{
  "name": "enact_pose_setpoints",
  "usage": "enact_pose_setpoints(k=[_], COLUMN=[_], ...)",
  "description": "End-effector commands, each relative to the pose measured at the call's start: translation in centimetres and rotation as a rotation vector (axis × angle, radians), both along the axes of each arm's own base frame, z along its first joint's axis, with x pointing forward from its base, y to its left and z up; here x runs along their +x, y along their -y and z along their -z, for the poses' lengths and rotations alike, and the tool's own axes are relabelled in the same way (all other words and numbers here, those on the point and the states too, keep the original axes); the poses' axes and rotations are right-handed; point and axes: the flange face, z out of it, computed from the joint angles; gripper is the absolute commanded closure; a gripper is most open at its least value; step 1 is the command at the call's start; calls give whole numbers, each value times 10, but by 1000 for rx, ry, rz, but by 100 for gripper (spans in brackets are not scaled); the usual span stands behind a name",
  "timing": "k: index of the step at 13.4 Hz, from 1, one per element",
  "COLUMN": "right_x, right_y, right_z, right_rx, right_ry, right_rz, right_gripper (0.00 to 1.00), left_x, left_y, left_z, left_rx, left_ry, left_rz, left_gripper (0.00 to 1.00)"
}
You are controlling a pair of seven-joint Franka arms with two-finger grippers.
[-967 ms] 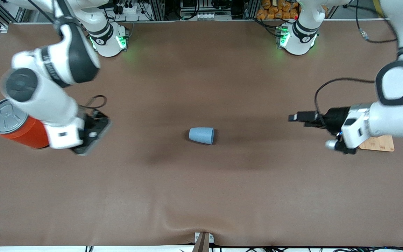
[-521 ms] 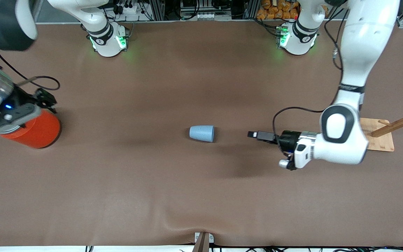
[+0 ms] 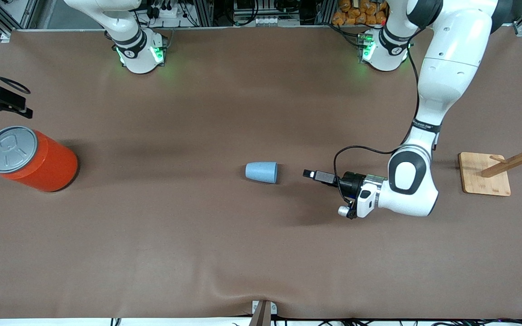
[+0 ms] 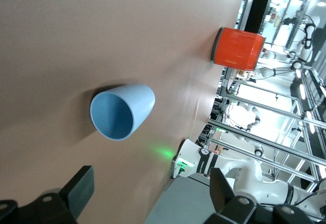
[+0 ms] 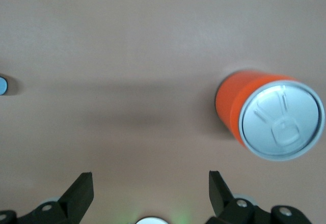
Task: Flip cup
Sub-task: 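Grasp the lying blue cup by its base with the left gripper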
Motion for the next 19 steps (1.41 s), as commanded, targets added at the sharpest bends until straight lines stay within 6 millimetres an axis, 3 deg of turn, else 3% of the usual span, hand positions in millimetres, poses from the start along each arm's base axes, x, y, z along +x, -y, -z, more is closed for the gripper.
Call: enact_pose_setpoints(k=[1, 5, 9, 15, 19], right_x=[-12, -17, -24, -27, -17], right_y=[-13, -19, -20, -31, -35], right_z=[-31, -31, -43, -48, -45], right_rx=[-17, -66, -51, -43, 4], right_ry=[-17, -48, -19, -9, 23], right_rz=[93, 85, 86, 80, 72], right_gripper=[0, 0, 0, 0, 0], left_x=[-3, -15, -39, -44, -49], left_y=[3, 13, 87, 100, 111], left_z=[20, 51, 64, 67, 71], left_rx=[-41, -81, -83, -55, -47], left_ry=[8, -13, -16, 1, 5], left_rz=[-13, -39, -110, -122, -115], left_gripper=[0, 0, 0, 0, 0])
